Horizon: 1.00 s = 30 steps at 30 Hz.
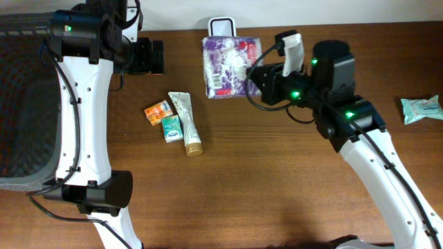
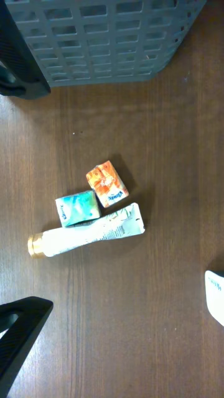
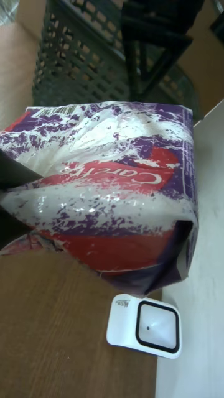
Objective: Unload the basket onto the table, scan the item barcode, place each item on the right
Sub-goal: 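Lift the tissue bag up to the scanner window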
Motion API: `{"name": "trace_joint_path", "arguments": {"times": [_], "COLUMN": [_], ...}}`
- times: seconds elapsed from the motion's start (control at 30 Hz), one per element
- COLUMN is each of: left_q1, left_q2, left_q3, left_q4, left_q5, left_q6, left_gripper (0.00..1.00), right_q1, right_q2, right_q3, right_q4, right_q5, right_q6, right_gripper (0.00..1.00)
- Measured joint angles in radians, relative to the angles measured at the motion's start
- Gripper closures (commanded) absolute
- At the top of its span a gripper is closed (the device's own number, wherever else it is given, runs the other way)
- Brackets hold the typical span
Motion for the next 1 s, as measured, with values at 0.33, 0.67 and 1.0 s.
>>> {"name": "trace_joint_path", "arguments": {"times": [0.33, 0.67, 1.0], "left_q1": [0.0, 0.0, 0.0], "left_q2": [0.0, 0.0, 0.0], "left_q3": [0.0, 0.0, 0.0], "left_q4": [0.0, 0.0, 0.0], "left_q5": [0.0, 0.0, 0.0], "left_q6": [0.0, 0.0, 0.0], "left_gripper": [0.01, 0.01, 0.01], "right_q1": [0.006, 0.006, 0.006], "right_q2": [0.0, 0.03, 0.051], "right_q3": [0.0, 0.0, 0.0], "right_q4": [-0.005, -0.019, -0.019], "right_q5": [0.065, 0.064, 0.063], "right_q6": [0.001, 0.034, 0.046], "right_gripper": [0.96, 0.96, 0.96]}}
